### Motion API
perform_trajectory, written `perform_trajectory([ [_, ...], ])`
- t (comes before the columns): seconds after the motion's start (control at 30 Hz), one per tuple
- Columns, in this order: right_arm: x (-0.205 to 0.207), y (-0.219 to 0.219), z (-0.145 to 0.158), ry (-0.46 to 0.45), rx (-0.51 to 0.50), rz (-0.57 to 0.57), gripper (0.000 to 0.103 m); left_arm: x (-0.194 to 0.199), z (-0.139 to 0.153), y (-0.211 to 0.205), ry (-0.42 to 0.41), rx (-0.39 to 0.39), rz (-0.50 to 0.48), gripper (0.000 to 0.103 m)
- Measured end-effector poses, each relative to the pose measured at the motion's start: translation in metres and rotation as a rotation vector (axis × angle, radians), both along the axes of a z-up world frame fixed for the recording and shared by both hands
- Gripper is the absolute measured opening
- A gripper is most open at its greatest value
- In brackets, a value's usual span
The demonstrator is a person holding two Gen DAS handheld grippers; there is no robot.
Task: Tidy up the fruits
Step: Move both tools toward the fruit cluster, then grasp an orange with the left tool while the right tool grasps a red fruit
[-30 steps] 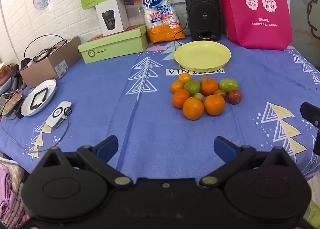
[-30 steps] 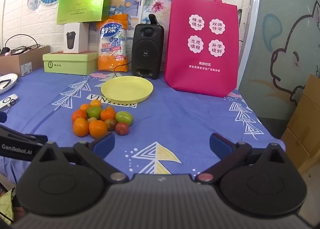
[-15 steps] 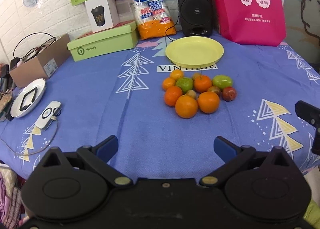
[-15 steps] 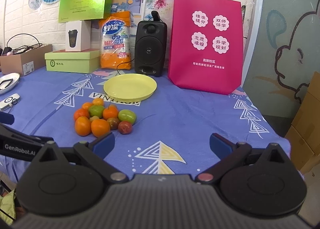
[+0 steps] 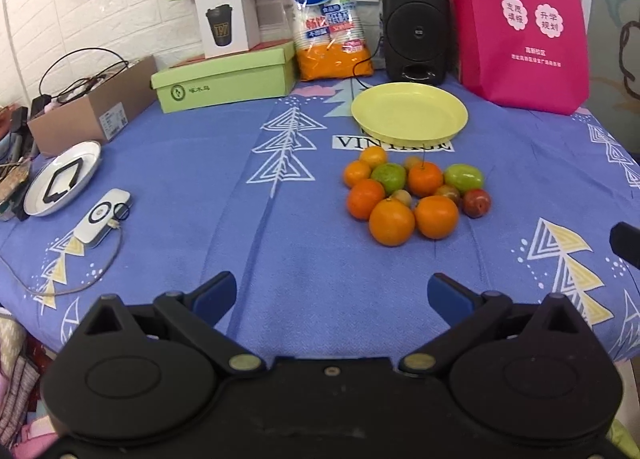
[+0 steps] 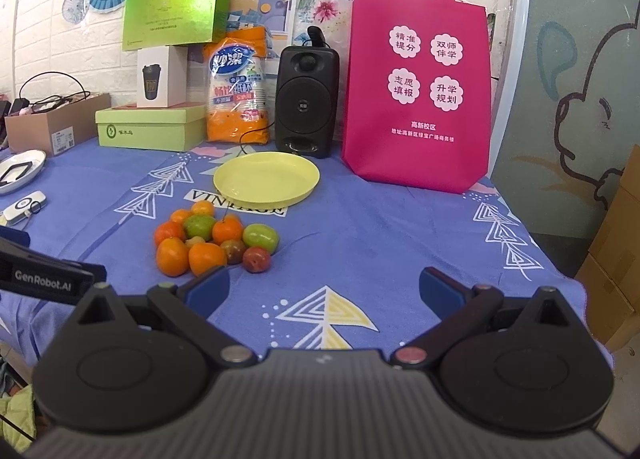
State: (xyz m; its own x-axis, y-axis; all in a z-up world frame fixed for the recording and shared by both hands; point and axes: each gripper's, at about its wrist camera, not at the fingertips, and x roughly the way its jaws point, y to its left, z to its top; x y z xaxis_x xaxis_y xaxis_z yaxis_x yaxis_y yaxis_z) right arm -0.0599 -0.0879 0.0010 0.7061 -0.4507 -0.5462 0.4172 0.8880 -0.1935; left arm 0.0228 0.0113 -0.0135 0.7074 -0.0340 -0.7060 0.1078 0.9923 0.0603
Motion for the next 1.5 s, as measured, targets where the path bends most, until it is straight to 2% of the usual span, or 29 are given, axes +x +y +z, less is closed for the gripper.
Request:
perform_trajectory([
  [0.07, 0.001, -0.002, 0.000, -0.001, 0.007, 0.006, 0.103, 0.000, -0.001, -0.003, -0.011, 0.011, -0.008, 0.103],
  [0.17, 0.008, -0.005, -0.004, 0.009, 0.026, 0.023, 0.103, 0.006, -0.003, -0.008, 0.022, 0.051, -0.002, 0.103],
  [0.27, 0.017, -0.006, -0.009, 0.022, 0.017, 0.033, 0.103, 0.007, -0.003, -0.008, -0.021, 0.098, 0.034, 0.103],
  [0.43, 0.032, -0.009, -0.023, 0.050, -0.013, 0.093, 0.103, 0.012, -0.008, -0.013, -0.050, 0.155, -0.022, 0.103],
  [0.63, 0.044, -0.015, -0.035, 0.064, -0.048, 0.196, 0.103, 0.035, -0.027, -0.003, -0.012, 0.054, -0.080, 0.103],
  [0.83, 0.060, -0.016, -0.047, 0.084, -0.045, 0.267, 0.103, 0.049, -0.041, -0.017, -0.053, 0.124, -0.135, 0.103],
  [1.07, 0.082, -0.031, -0.057, 0.097, -0.031, 0.248, 0.103, 0.067, -0.054, -0.029, -0.072, 0.112, -0.195, 0.103],
  [1.13, 0.084, -0.037, -0.060, 0.099, -0.023, 0.257, 0.101, 0.072, -0.060, -0.032, -0.057, 0.109, -0.204, 0.093],
  [1.23, 0.087, -0.045, -0.064, 0.110, -0.014, 0.248, 0.099, 0.082, -0.070, -0.033, -0.023, 0.081, -0.209, 0.084],
  [1.27, 0.088, -0.047, -0.066, 0.113, -0.010, 0.238, 0.099, 0.085, -0.073, -0.033, -0.021, 0.082, -0.203, 0.084],
  [1.37, 0.088, -0.052, -0.070, 0.121, 0.000, 0.226, 0.100, 0.092, -0.079, -0.033, -0.038, 0.095, -0.191, 0.084],
  [1.4, 0.089, -0.053, -0.071, 0.122, 0.002, 0.226, 0.100, 0.094, -0.080, -0.033, -0.043, 0.097, -0.186, 0.089],
  [1.43, 0.089, -0.054, -0.072, 0.124, 0.002, 0.225, 0.100, 0.097, -0.080, -0.033, -0.047, 0.097, -0.182, 0.101],
  [1.5, 0.090, -0.056, -0.074, 0.126, 0.005, 0.219, 0.100, 0.099, -0.079, -0.034, -0.076, 0.091, -0.179, 0.103],
])
